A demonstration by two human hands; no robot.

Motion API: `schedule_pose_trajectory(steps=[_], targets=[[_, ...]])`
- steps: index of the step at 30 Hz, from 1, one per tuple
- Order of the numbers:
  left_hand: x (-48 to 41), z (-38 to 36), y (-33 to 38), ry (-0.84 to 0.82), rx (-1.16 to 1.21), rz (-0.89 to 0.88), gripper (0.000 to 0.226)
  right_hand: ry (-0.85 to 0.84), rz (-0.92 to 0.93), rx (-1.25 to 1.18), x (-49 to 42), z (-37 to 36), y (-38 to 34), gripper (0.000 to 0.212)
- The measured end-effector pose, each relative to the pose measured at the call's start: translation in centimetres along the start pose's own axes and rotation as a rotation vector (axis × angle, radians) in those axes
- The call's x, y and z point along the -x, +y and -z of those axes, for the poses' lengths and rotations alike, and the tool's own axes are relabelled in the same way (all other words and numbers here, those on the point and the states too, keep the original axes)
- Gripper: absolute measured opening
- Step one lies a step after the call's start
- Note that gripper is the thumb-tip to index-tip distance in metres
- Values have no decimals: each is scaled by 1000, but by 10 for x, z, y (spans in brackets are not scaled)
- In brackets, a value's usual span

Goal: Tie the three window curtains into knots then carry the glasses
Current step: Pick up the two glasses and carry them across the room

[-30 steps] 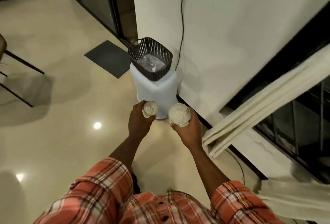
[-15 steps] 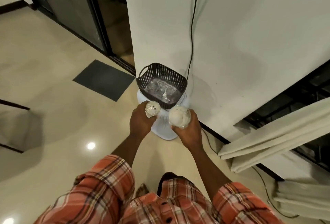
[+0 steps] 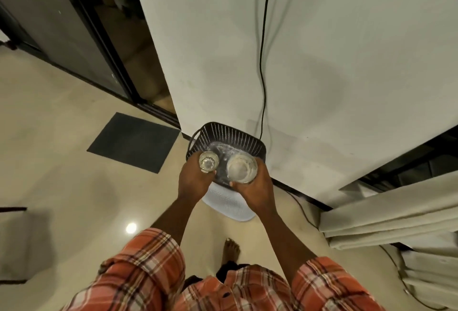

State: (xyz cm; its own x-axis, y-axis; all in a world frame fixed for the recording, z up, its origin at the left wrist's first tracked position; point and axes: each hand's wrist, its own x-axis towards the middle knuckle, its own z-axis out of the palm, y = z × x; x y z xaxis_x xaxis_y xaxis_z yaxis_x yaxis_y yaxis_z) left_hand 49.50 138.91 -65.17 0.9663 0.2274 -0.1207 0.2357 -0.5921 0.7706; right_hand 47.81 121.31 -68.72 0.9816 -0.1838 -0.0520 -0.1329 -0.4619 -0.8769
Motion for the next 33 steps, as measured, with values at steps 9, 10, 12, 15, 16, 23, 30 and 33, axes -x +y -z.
schedule_pose_trajectory(steps=[9,10,12,15,16,23,30,33], targets=[[-68,0,12,-132,-26,-14,50,57,-33,-87,-50,-17,-13,79],[-74,0,12,-152,-30,-13,51,73,-34,-82,-54,-19,-13,78],[-88,2,14,-182,-53,-26,51,106,-40,-80,-60,-23,-16,76],[-111,5,12,-235,-84,-73,49,157,-63,-77,-70,-32,-22,79],[-118,5,9,-251,-96,-88,49,167,-72,-76,-72,-36,-24,80],[-167,7,-12,-371,-132,-168,53,228,-165,-35,-88,-68,-31,83],[-194,-20,-38,-452,-170,-193,48,202,-319,-29,-100,-91,-9,78],[-207,-40,-51,-495,-198,-188,52,167,-344,-28,-107,-100,6,78]])
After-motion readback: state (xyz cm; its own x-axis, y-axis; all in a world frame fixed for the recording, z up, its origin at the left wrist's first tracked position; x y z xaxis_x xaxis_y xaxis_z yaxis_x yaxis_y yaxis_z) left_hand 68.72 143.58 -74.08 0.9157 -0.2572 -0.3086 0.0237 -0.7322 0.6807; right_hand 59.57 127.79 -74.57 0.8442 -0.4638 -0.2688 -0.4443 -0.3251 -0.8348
